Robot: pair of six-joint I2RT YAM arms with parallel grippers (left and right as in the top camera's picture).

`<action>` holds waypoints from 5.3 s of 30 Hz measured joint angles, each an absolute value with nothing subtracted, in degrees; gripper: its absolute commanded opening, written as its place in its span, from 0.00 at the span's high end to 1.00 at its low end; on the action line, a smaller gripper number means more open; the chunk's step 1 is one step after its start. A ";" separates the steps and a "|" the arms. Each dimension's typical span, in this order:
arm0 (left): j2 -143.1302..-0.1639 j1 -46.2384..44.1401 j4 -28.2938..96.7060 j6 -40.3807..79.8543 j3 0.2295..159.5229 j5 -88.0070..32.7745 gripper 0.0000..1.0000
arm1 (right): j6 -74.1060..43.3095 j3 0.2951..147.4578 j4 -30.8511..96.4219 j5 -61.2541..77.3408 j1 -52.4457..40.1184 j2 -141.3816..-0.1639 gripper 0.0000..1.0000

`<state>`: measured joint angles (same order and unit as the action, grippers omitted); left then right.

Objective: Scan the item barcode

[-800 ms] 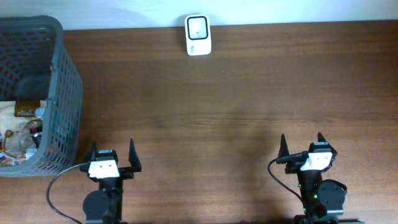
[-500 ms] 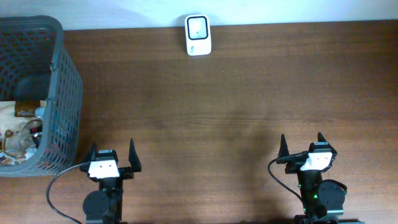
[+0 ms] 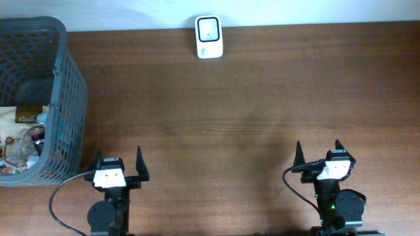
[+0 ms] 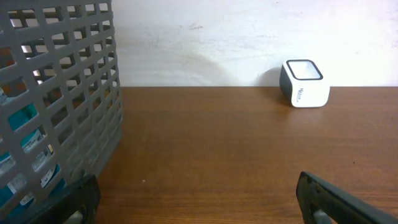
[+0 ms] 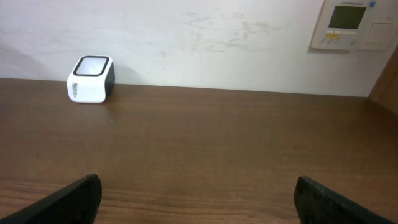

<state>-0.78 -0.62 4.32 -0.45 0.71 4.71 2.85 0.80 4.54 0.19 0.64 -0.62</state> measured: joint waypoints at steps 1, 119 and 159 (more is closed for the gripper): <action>-0.80 -0.62 4.32 -0.45 0.71 4.71 0.01 | 2.83 0.80 4.54 0.16 0.64 -0.62 0.02; -116.88 42.35 80.34 -7.66 128.81 6.98 0.26 | 2.83 0.80 4.54 -0.01 0.64 -0.58 0.02; -117.43 37.15 54.65 -13.15 94.04 16.91 0.11 | 2.85 0.80 4.54 -0.01 0.64 -0.58 0.02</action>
<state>-117.43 37.15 54.65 -13.15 94.04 16.91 2.85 0.80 4.54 -0.01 0.64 -0.58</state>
